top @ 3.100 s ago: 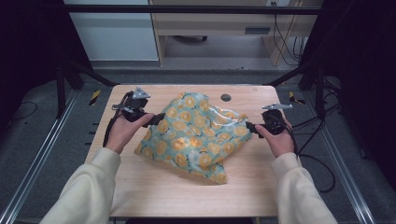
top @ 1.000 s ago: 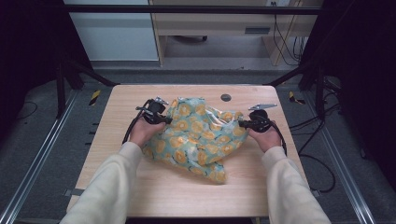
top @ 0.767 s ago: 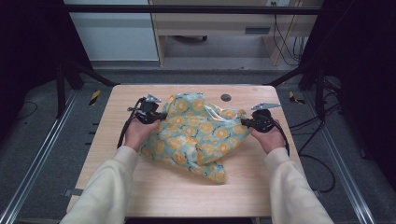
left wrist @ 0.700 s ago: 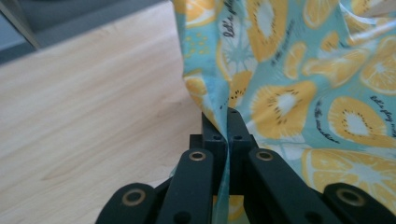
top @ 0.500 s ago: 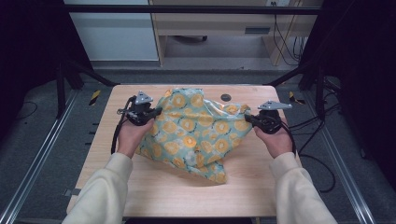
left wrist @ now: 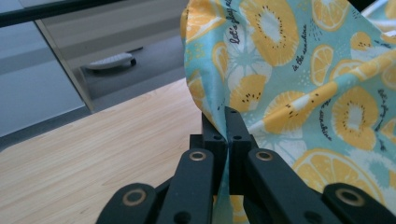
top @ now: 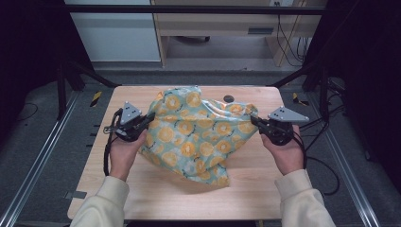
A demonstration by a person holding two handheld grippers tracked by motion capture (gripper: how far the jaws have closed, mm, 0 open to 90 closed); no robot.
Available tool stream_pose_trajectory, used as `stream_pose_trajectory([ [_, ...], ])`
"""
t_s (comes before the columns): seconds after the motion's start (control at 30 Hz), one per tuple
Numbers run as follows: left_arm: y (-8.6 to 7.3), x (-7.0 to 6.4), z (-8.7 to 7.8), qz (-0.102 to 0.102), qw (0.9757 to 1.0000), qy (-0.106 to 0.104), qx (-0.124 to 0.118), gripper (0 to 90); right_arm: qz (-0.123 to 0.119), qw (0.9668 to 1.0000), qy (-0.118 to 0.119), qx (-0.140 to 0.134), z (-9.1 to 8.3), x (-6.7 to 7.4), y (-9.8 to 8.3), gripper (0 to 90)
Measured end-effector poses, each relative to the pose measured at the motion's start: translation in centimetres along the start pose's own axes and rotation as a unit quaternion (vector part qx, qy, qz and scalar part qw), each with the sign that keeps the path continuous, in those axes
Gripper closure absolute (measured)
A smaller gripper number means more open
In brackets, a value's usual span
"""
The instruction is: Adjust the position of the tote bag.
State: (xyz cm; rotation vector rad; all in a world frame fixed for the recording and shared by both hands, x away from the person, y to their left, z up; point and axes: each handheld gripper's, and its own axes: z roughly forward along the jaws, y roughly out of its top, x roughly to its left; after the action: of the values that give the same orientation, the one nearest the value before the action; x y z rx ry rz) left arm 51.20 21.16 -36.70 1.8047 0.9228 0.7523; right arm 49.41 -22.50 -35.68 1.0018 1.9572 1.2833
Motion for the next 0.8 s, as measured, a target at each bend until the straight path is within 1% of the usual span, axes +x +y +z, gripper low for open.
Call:
stream_pose_trajectory([
  [0.03, -0.1, -0.2, -0.1, 0.003, 1.0, 0.001, -0.002, 90.0, 0.003, 1.0, -0.001, -0.003, -0.1, 0.1, -0.1, 90.0],
  [0.07, -0.2, -0.3, -0.2, 0.008, 1.0, 0.001, 0.001, 90.0, 0.005, 1.0, -0.001, -0.007, -0.3, 0.2, -0.1, 90.0],
  [0.2, -0.2, -0.4, -0.4, 0.014, 0.9999, 0.003, -0.002, 90.0, -0.003, 1.0, -0.002, -0.005, -0.4, 0.6, -0.3, 90.0],
  [0.3, -0.3, -0.3, -0.6, 0.017, 0.9998, 0.006, -0.001, 90.0, -0.001, 1.0, -0.002, -0.007, -0.4, 0.7, -0.5, 90.0],
  [0.33, -0.4, -0.3, -0.6, 0.017, 0.9998, 0.005, 0.0, 90.0, -0.003, 1.0, 0.0, -0.001, -0.3, 0.7, -0.7, 90.0],
  [0.4, -0.5, -0.3, -0.6, 0.018, 0.9998, 0.006, 0.0, 90.0, -0.003, 1.0, 0.001, 0.001, -0.3, 0.7, -0.8, 90.0],
  [0.53, -0.6, -0.3, -0.8, 0.021, 0.9997, 0.007, 0.0, 90.0, -0.002, 1.0, 0.0, 0.002, -0.3, 0.7, -0.7, 90.0],
  [0.63, -0.7, -0.3, -1.0, 0.019, 0.9998, 0.006, -0.002, 90.0, -0.003, 1.0, 0.001, 0.002, -0.4, 0.7, -0.7, 90.0],
  [0.77, -0.6, -0.5, -1.5, 0.022, 0.9997, 0.007, -0.009, 90.0, -0.006, 1.0, -0.002, -0.001, -0.6, 0.7, -0.5, 90.0],
  [0.8, -0.5, -0.7, -1.7, 0.024, 0.9996, 0.007, -0.012, 90.0, -0.006, 1.0, -0.003, -0.006, -0.8, 0.7, -0.3, 90.0],
])
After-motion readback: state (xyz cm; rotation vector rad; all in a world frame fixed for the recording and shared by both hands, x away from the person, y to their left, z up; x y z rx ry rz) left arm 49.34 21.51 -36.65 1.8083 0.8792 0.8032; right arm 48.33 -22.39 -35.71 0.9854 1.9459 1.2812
